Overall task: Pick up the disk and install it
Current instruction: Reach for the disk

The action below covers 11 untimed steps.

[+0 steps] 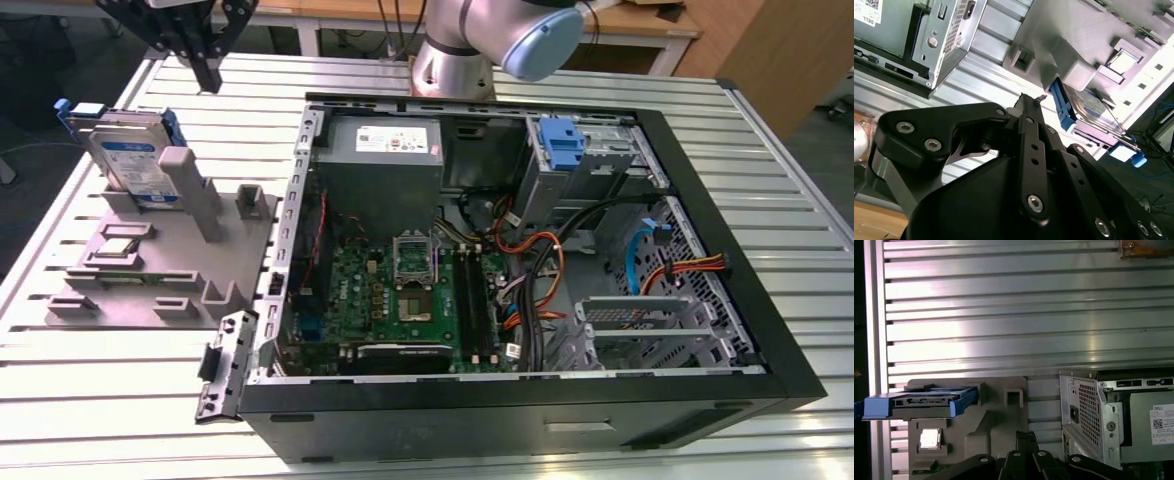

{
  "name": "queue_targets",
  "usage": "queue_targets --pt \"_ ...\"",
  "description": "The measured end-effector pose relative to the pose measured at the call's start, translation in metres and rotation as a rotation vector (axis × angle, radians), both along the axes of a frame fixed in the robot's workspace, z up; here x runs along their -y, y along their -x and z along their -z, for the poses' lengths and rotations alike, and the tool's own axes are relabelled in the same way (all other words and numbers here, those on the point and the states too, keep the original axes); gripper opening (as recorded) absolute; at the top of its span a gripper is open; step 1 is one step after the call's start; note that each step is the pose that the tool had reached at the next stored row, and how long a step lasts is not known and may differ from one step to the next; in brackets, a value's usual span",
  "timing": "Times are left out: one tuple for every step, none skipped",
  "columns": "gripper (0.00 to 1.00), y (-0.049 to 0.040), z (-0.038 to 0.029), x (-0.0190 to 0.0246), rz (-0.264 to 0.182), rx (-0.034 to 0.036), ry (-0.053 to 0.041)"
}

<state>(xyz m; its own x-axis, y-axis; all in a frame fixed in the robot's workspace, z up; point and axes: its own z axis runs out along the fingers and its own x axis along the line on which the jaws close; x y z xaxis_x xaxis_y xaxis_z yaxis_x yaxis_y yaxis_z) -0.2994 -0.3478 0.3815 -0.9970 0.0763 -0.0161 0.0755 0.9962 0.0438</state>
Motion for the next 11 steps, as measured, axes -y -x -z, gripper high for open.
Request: queue_targets --pt "0.1 0.0012 0.0001 -0.0009 0.0 0.0001 0.0" --pt "0.1 0.0023 0.0003 -0.0019 0.0 0.0001 -0.0001" --pt "0.1 0.0034 0.0005 -0.003 0.0 0.0004 -0.0002" --pt "0.1 0.0044 0.0006 -0.0044 0.0 0.0003 -0.0002" --pt "0.1 0.0053 0.0006 -0.0057 0.0 0.0002 -0.0001" --pt "0.1 0.0061 0.0007 -0.0069 0.0 0.0002 -0.0001" --pt "0.1 0.0069 0.0008 -0.0082 0.0 0.0002 -0.0001" --pt "0.1 0.0077 0.0008 -0.0095 0.0 0.0002 -0.0001" --pt "0.1 0.0084 0.0009 -0.0108 0.0 0.0002 -0.0001" --pt "0.1 0.0091 0.001 -0.012 0.0 0.0002 -0.0001" --pt "0.1 0.0095 0.001 -0.0127 0.0 0.0002 -0.0001"
